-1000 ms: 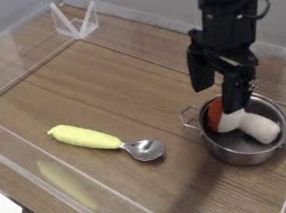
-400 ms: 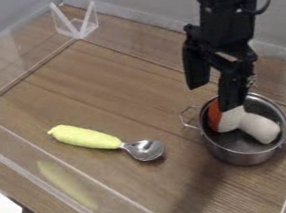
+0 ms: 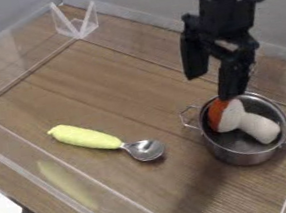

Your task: Put mushroom into the silver pot

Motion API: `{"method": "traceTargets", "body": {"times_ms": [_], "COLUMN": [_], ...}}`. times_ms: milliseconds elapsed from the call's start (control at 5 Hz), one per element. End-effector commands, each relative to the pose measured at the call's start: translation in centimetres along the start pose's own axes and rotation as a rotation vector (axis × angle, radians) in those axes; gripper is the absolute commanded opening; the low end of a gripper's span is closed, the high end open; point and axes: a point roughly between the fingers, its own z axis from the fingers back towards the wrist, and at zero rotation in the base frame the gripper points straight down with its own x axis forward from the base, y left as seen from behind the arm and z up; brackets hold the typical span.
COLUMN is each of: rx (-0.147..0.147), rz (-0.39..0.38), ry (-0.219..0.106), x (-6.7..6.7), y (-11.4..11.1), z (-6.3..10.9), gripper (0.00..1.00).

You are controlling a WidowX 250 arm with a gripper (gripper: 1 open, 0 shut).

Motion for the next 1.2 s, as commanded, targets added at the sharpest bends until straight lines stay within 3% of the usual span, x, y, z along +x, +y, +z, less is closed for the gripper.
{"method": "traceTargets", "body": {"times_ms": [0,200,1000], "rx": [0.046,0.051,0.064], "rz": [0.031,0.055,0.010], "ry": [-0.093,-0.108,-0.151], "x": [0.3,-0.2,-1.4], "y": [0.2,0.0,-1.5], "z": [4.3,4.8,2.8], "gripper": [1.00,1.00,1.00]}}
